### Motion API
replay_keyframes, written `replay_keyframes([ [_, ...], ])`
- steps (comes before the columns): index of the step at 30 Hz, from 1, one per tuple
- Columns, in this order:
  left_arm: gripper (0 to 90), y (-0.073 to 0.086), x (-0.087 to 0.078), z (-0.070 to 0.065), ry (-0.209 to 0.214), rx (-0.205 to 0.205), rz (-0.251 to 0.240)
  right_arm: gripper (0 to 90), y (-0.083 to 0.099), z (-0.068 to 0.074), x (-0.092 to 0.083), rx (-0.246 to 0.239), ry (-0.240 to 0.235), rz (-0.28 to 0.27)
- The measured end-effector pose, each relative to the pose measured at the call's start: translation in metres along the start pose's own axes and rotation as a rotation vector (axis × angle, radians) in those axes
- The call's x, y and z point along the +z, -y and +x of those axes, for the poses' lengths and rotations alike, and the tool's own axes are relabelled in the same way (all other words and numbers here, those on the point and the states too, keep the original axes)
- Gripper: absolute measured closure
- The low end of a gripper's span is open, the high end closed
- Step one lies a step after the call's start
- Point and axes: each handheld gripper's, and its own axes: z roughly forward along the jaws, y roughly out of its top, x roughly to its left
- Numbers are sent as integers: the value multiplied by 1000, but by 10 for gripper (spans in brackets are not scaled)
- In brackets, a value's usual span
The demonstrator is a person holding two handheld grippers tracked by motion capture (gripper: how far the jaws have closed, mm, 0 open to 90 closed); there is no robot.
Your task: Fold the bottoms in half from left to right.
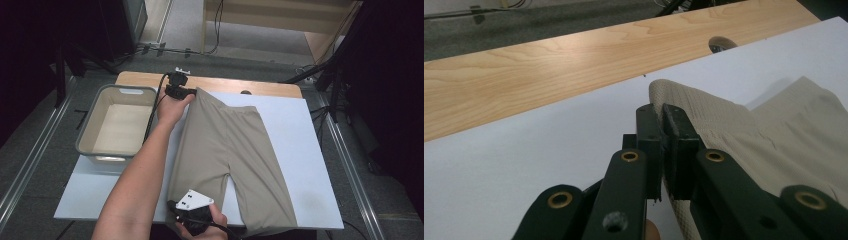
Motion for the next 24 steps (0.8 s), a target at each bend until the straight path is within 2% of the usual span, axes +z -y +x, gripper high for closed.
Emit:
replay_keyframes([
  [3,871,0,-1,1,-26,-3,19,888,-11,5,-3,-29,-15,-15],
  [6,869,1,-3,1,-22,-13,19,887,-21,10,-12,-47,-33,-36],
  [9,868,3,-5,-1,-14,-9,16,887,-21,9,-25,-68,-21,-53],
  [18,866,5,-7,-17,42,-10,-10,887,7,-13,-76,-49,71,-104],
  [24,867,3,-3,-32,69,-11,-32,887,31,-30,-101,-2,127,-117],
])
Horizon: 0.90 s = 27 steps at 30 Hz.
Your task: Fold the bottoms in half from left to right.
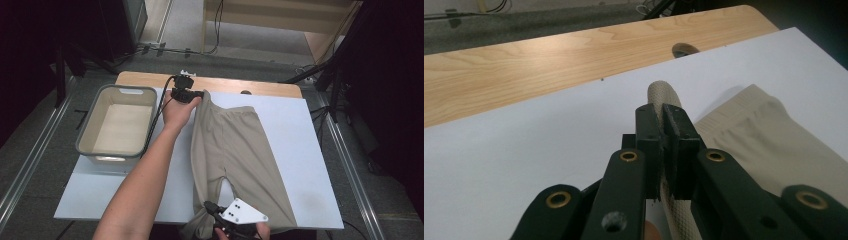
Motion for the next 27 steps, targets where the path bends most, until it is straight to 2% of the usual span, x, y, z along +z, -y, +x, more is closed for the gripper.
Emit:
replay_keyframes([
  [14,867,-8,20,-37,39,40,-28,887,44,-37,-60,58,163,-7],
  [15,868,-10,25,-46,49,51,-30,887,47,-40,-65,70,174,-3],
  [18,868,-12,32,-54,56,54,-29,887,55,-51,-77,90,210,-4],
  [22,869,-14,42,-65,73,56,-25,887,66,-62,-88,101,255,14],
  [27,869,-17,55,-79,71,72,-21,887,77,-75,-100,121,315,26],
])
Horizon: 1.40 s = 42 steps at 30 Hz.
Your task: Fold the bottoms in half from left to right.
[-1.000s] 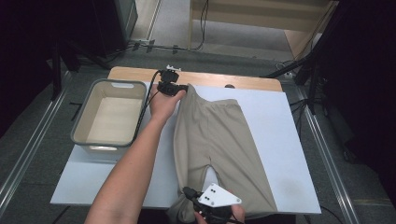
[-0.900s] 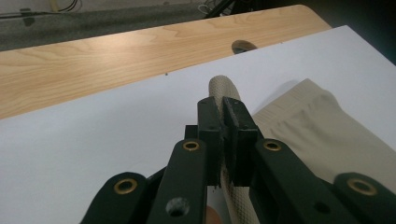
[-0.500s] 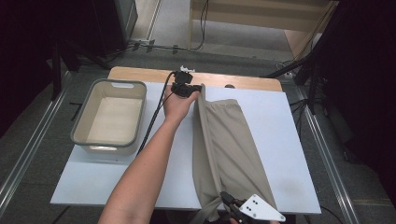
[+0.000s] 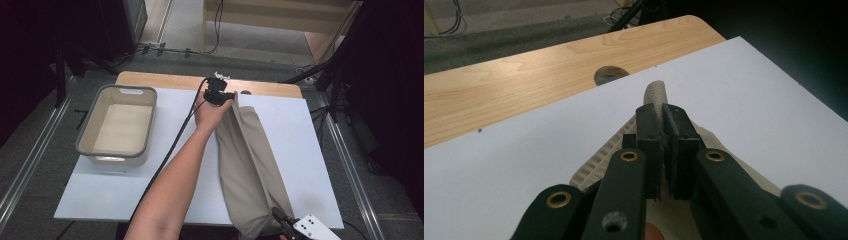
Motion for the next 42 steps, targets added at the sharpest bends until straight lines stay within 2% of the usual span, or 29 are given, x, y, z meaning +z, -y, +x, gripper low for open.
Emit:
replay_keyframes([
  [4,874,-3,12,-8,8,5,17,886,5,-12,-4,15,36,0],
  [6,876,-5,19,-14,-7,13,20,886,6,-20,-5,31,66,4],
  [8,877,-7,25,-19,-7,25,25,886,8,-27,-6,48,72,13],
  [10,875,-9,31,-23,10,24,20,885,11,-32,-5,55,90,25],
  [11,868,-10,34,-24,8,16,17,884,13,-34,-4,66,119,41],
  [12,809,-10,38,-25,46,-1,0,875,15,-36,-3,81,147,57],
  [13,662,-11,40,-27,55,6,-8,816,16,-38,-1,96,171,75],
  [14,480,-11,40,-27,55,6,-8,694,17,-39,2,98,206,93],
  [15,361,-15,38,-29,56,11,-3,578,17,-40,3,96,224,103],
  [17,202,-16,31,-25,66,2,-2,451,15,-39,2,112,206,83],
  [18,185,-15,27,-22,70,-3,-15,405,12,-38,1,109,197,65],
  [23,133,-2,14,1,61,-18,28,358,1,-24,0,79,73,-3],
  [26,125,11,9,13,59,-20,47,348,-5,-10,5,39,6,-23],
  [30,103,25,7,27,58,-46,72,331,-13,5,19,26,-63,-9],
  [32,102,30,6,31,51,-43,82,334,-15,13,27,7,-87,15],
  [35,109,38,9,36,42,-69,95,353,-17,25,38,-22,-112,51],
  [39,148,46,14,40,27,-85,116,370,-15,35,54,-46,-118,94],
  [42,171,52,17,40,15,-81,137,380,-14,38,63,-49,-111,111],
])
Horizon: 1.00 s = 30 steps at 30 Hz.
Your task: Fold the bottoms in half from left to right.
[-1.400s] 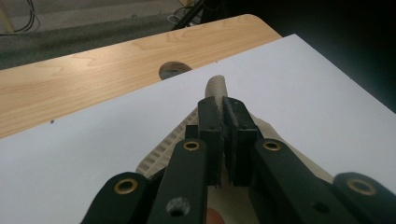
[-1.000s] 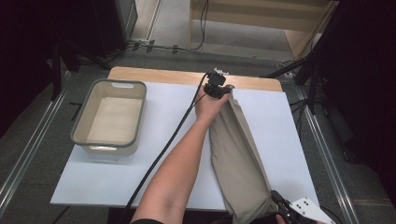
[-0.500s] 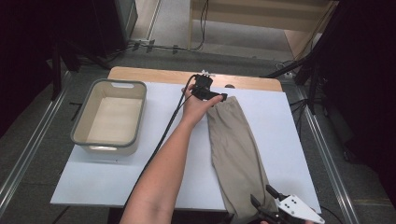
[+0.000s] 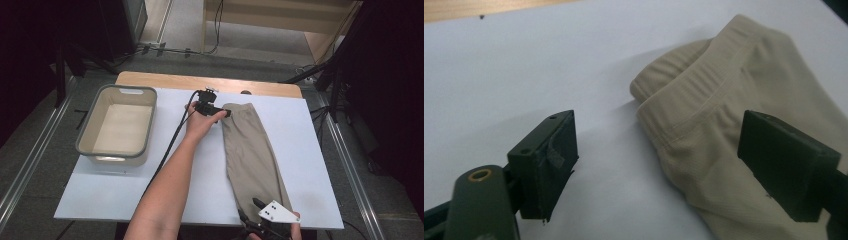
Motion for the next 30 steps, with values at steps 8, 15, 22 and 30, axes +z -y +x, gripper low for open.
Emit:
replay_keyframes([
  [8,273,4,7,-7,-19,-4,3,442,7,-6,8,4,15,36],
  [15,519,4,9,-14,-35,16,22,672,7,-4,7,-6,26,46],
  [22,742,4,10,-16,-41,4,22,860,6,-9,6,11,15,54],
  [30,840,-3,3,-14,-17,15,5,876,-1,-4,3,-10,8,37],
])
